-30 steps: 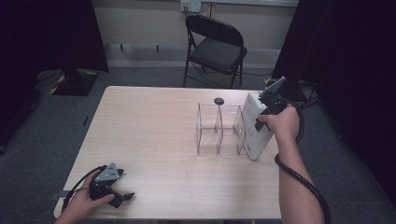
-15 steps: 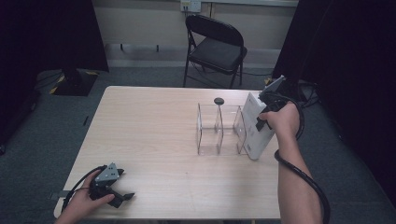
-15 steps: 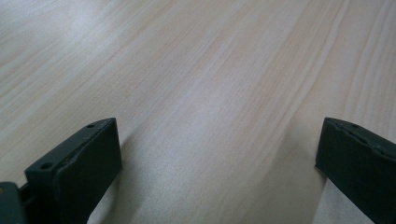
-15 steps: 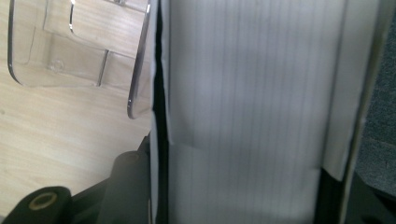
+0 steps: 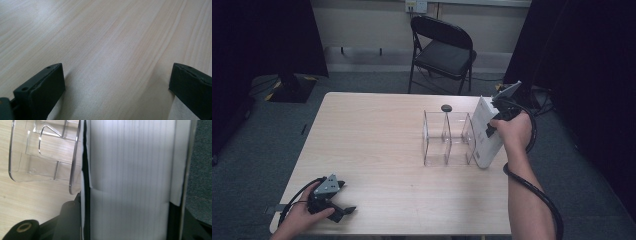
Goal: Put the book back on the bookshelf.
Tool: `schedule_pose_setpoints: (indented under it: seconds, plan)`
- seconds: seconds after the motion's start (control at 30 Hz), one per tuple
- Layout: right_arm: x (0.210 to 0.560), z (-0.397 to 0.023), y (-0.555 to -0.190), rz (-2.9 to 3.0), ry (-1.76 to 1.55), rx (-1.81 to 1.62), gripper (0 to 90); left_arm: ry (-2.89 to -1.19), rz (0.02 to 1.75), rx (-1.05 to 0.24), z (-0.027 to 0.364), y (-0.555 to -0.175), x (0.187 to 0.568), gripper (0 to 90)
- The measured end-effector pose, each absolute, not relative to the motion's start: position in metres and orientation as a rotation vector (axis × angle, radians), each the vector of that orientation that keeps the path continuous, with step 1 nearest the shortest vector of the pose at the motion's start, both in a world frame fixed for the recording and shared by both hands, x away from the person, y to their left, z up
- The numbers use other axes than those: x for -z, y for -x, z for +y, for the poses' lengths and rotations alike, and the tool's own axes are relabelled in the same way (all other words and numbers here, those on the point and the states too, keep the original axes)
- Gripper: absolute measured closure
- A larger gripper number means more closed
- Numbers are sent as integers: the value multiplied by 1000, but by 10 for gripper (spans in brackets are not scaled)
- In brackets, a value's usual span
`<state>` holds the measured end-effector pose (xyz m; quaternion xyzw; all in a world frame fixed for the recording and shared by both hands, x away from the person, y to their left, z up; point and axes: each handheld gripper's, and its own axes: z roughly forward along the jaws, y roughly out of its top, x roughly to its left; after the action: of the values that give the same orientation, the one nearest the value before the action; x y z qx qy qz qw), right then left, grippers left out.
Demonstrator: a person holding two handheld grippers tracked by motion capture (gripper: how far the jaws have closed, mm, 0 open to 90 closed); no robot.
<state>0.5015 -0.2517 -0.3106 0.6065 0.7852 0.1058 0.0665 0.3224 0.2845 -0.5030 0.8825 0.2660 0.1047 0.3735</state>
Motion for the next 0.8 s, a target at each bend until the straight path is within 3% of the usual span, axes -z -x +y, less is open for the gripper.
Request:
schedule_pose_setpoints:
  seconds: [0.8]
  plan:
    - [312,-234,-513,2306,-1803,-286,514,-2268,677,-266,285,-323,503,0]
